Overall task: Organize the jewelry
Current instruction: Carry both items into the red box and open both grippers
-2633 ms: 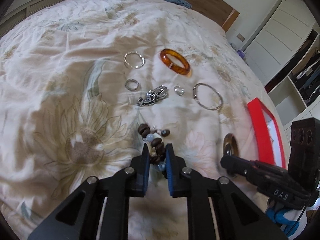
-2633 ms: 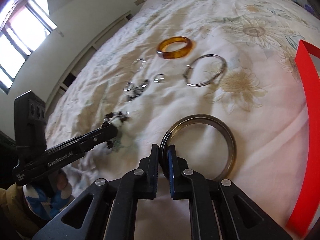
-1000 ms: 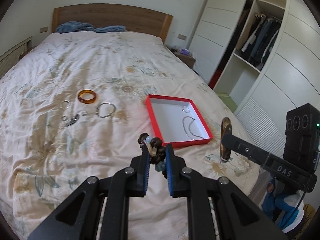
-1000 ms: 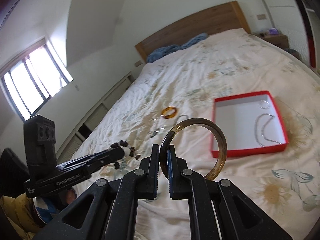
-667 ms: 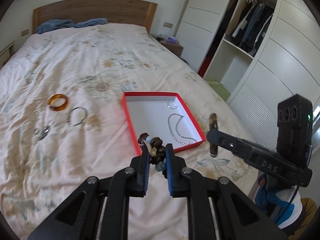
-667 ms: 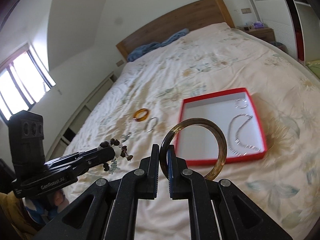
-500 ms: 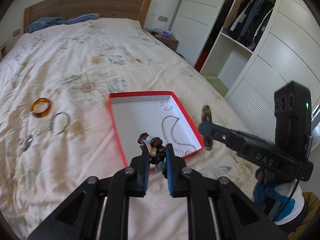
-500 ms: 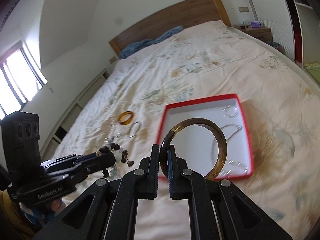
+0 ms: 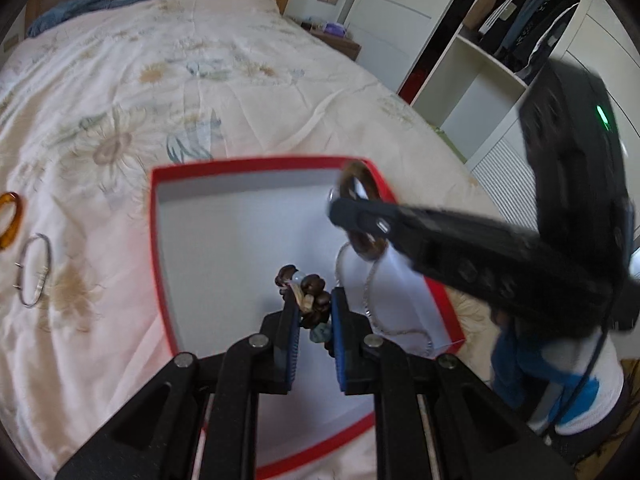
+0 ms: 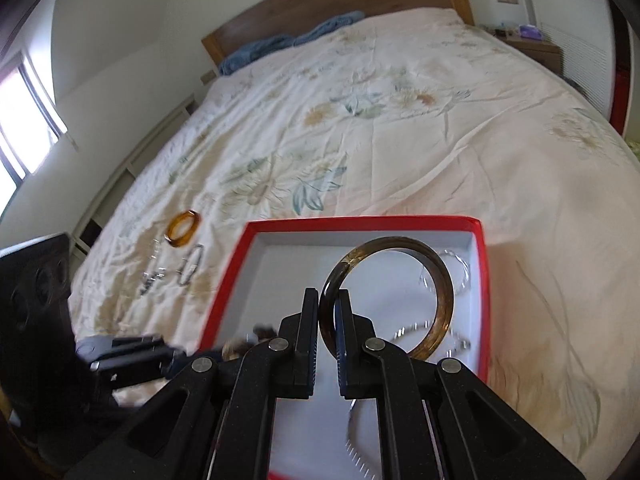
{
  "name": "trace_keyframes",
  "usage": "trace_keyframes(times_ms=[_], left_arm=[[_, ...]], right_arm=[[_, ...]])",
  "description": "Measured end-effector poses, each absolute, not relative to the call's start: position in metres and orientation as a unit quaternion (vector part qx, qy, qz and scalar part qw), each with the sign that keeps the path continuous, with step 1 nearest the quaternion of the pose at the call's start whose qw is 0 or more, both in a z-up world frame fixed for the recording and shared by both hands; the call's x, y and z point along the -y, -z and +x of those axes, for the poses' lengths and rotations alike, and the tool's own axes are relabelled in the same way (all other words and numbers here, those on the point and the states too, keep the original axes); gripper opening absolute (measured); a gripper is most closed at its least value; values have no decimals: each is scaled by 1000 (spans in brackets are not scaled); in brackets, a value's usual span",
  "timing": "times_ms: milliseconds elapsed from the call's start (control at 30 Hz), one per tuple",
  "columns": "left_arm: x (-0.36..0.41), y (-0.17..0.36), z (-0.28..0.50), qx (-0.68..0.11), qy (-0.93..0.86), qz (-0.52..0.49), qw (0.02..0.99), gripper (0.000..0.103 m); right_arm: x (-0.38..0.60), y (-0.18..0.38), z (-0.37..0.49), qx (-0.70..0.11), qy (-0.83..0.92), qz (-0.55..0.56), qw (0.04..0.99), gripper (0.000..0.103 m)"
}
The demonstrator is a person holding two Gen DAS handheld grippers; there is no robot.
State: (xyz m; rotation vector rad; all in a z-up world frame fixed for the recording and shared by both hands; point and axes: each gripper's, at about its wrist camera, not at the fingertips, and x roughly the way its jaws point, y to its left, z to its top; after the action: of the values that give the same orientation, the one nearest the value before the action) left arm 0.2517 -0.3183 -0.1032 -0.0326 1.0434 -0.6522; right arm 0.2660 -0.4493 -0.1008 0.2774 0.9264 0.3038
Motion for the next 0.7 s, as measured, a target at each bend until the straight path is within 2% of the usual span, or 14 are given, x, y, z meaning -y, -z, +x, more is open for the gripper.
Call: trace_keyframes(times_ms=[200, 567, 700], left_arm=[[316, 134, 255, -509, 305, -4, 805, 13], [318, 138, 253, -503, 317, 11, 804, 15], [319, 139, 251, -508, 317, 14, 801, 15]], right_arm=[[440, 127, 303, -482, -150, 118, 855, 8], [430, 147, 317, -511, -143, 101, 842, 11], [432, 142, 312, -512, -141, 102, 841, 23]])
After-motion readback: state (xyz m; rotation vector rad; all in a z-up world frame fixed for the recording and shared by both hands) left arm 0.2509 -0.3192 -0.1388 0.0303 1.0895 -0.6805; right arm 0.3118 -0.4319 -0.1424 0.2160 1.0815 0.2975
